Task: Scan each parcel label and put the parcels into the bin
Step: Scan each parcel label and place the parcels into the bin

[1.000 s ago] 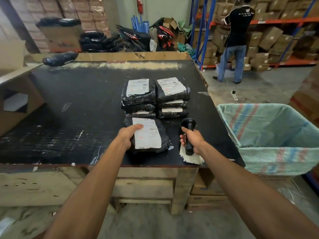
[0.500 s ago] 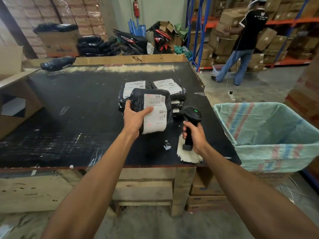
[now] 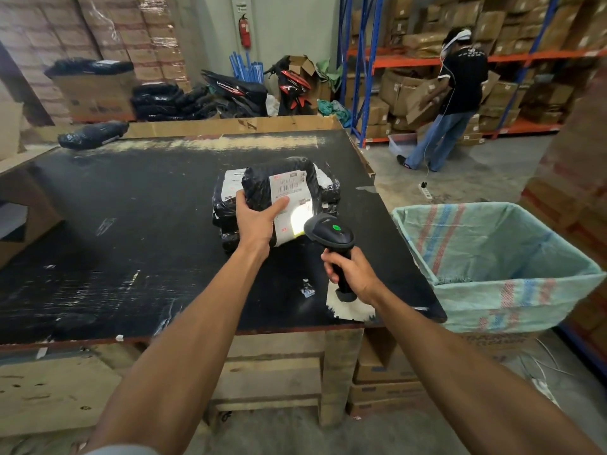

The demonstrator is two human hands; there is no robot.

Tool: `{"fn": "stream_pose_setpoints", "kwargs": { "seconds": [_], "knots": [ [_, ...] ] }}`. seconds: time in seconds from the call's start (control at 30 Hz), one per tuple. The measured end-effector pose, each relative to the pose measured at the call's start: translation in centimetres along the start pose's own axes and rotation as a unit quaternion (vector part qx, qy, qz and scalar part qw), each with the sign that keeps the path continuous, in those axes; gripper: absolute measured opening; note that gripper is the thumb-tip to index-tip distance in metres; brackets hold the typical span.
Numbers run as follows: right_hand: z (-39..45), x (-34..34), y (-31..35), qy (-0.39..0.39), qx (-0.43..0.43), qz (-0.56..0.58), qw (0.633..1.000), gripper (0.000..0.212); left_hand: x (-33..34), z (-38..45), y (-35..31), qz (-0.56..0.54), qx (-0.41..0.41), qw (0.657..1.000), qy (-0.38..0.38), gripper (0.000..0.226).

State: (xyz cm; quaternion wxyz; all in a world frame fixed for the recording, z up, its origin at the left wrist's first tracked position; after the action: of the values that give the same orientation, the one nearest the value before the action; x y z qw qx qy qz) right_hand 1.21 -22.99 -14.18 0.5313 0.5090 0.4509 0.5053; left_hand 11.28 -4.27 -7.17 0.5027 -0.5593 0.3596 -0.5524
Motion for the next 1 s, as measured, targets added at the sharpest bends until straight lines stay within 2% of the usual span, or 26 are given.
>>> {"fn": "stream_pose_setpoints", "kwargs": {
  "seconds": [0.17,0.3,0.43,0.53,0.63,0.7,0.8,0.9,1.0],
  "knots": [
    [0.6,0.2,0.5,0.007,-0.017,-0.032,0.999,0.041,0.4,0.0,-0.2,0.001,0.004,1.000,-0.007,0.059],
    [0.9,-0.1,0.5,0.001,-0.005,-0.033,0.999,0.030,0.6,0.2,0.0,-0.022,-0.015,1.000,-0.007,0.073],
    [1.1,-0.3,0.6,0.000,-0.003,-0.032,0.999,0.044,1.0,0.3,-0.1,-0.039,-0.018,0.999,-0.004,0.072],
    [1.3,-0.5,0.8,-0.001,-0.007,-0.033,0.999,0.045,1.2,0.5,-0.1,-0.040,-0.016,0.999,0.000,0.076],
    [1.6,-1.2,0.7,-0.027,0.000,-0.043,0.999,0.028,1.4,0.6,-0.1,-0.039,-0.014,0.999,-0.001,0.083],
    [1.9,-2.7,0.1,-0.090,0.022,-0.048,0.995,0.018,1.3,0.8,-0.1,-0.034,-0.014,0.999,-0.006,0.084],
    [2.1,-5.2,-1.8,-0.163,0.101,-0.043,0.980,0.039,0.9,1.1,0.0,-0.026,-0.020,0.999,-0.016,0.082],
    [1.8,-6.1,-3.6,-0.154,0.186,-0.024,0.970,0.053,0.9,1.2,0.4,-0.024,-0.038,0.999,-0.005,0.081],
    [2.0,-6.2,-4.6,-0.140,0.217,0.030,0.966,0.046,1.7,0.6,1.2,-0.048,-0.075,0.996,0.022,0.078]
  ]
}}
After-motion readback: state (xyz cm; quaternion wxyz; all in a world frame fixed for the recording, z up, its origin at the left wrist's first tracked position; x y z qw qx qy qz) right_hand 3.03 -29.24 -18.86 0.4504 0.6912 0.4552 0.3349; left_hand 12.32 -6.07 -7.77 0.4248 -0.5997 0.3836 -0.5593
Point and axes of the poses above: each hand's wrist, its own z-axis towards the middle knuckle, its own x-axis out of the palm, y = z × x, the point moved 8 cm from there along z, towards the middle knuckle, and after that the axes turned 4 degrees about -y, right-handed, at the moved point
